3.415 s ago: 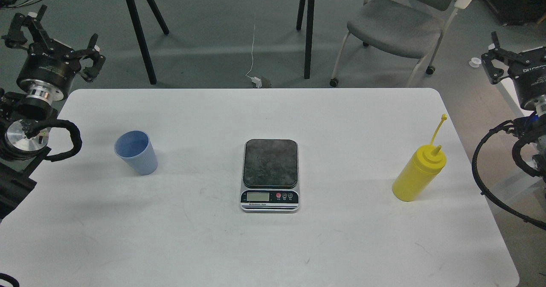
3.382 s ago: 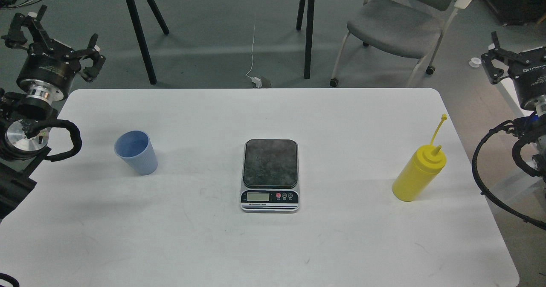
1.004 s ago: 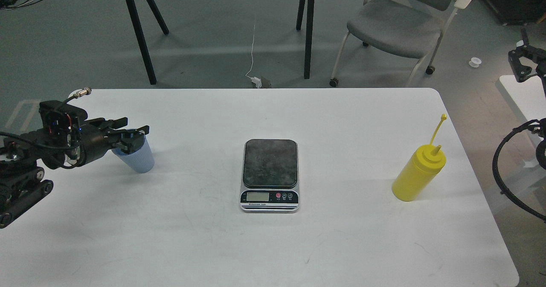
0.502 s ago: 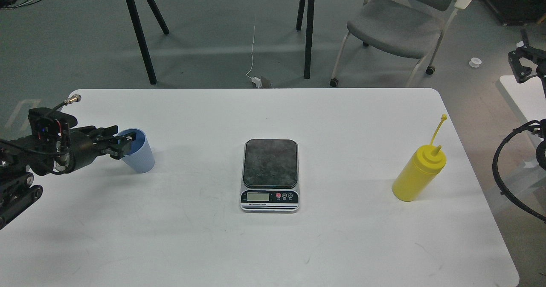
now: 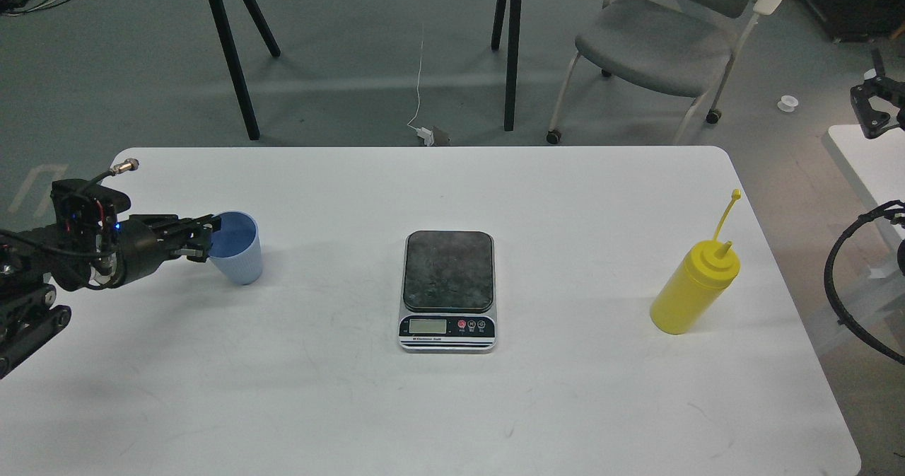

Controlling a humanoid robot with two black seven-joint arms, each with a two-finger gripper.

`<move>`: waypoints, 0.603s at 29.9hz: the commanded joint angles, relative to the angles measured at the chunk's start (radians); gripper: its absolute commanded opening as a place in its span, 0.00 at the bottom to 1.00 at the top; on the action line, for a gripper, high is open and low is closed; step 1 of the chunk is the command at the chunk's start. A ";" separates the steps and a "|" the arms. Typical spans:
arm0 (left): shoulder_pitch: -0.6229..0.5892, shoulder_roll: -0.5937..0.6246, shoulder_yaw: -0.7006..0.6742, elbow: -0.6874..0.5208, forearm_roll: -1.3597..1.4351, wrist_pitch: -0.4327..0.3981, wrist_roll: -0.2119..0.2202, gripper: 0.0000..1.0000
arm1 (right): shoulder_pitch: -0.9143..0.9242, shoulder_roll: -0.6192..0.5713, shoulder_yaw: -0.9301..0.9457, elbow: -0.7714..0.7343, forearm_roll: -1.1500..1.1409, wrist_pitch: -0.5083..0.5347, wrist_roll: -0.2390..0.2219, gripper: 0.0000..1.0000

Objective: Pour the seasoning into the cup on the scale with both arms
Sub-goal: 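Lift the cup with the left gripper and carry it onto the scale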

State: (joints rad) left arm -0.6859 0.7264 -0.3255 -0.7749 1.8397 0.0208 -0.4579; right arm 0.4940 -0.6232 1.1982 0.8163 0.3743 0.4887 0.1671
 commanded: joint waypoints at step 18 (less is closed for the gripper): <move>-0.403 -0.354 0.190 -0.244 -0.030 -0.321 0.134 0.04 | -0.054 -0.073 0.035 0.001 0.003 0.000 0.000 1.00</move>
State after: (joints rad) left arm -1.0813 0.4267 -0.1832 -1.0399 1.8106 -0.2983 -0.3487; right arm 0.4432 -0.6866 1.2334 0.8183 0.3772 0.4887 0.1672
